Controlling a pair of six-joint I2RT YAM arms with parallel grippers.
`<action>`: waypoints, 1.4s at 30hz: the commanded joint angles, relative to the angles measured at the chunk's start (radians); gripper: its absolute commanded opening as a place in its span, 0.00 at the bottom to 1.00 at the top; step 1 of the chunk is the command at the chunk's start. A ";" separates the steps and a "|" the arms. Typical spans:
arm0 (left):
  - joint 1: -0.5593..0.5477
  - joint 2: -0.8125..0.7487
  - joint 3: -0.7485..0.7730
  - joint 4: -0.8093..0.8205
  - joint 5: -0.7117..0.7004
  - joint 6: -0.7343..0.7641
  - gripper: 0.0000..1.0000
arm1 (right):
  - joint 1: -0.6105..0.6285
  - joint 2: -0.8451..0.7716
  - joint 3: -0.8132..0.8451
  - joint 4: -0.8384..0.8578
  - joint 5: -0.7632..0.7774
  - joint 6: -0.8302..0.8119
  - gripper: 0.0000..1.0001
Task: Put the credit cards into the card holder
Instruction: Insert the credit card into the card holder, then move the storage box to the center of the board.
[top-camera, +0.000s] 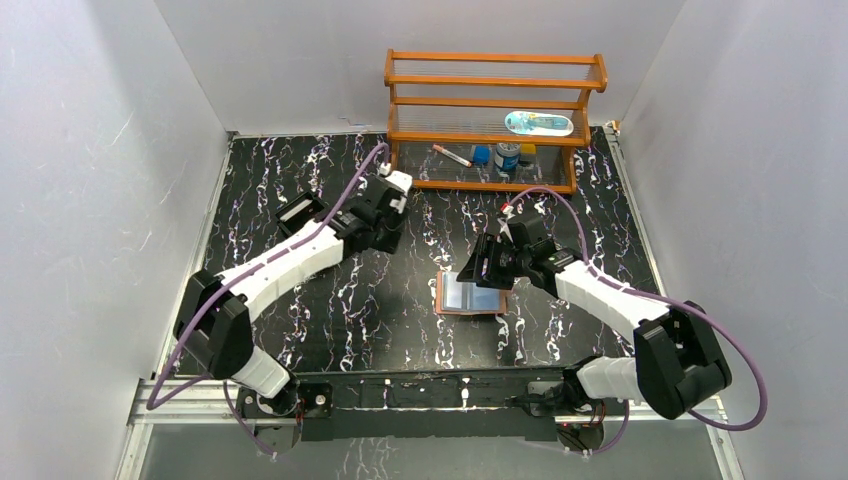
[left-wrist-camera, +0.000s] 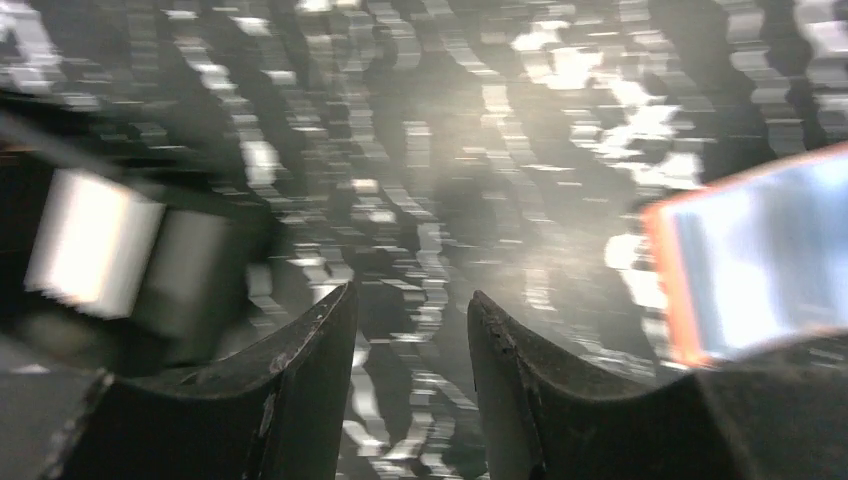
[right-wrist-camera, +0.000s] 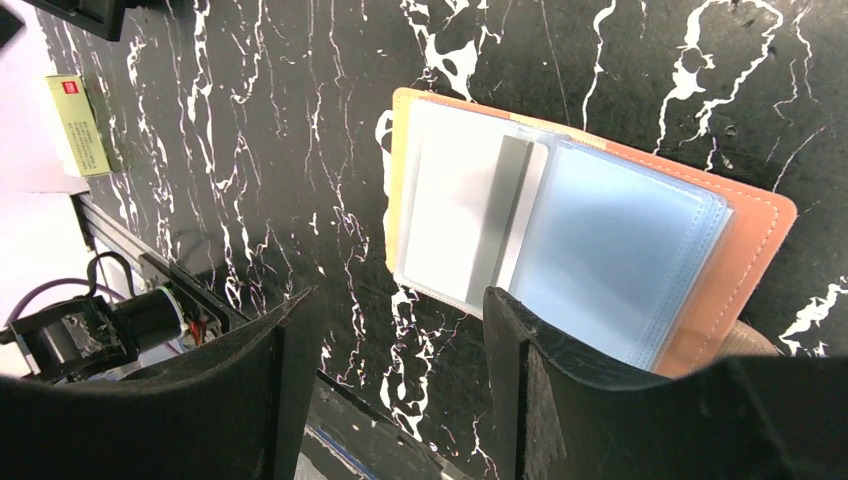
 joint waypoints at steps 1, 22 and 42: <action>0.117 -0.018 0.010 -0.110 -0.248 0.421 0.44 | -0.001 -0.049 0.043 0.004 0.002 -0.019 0.66; 0.421 0.110 -0.127 0.251 -0.114 0.780 0.63 | -0.002 -0.069 0.032 -0.001 -0.017 -0.014 0.66; 0.463 0.201 -0.150 0.445 -0.250 0.873 0.56 | 0.005 0.018 0.048 0.175 -0.082 0.202 0.63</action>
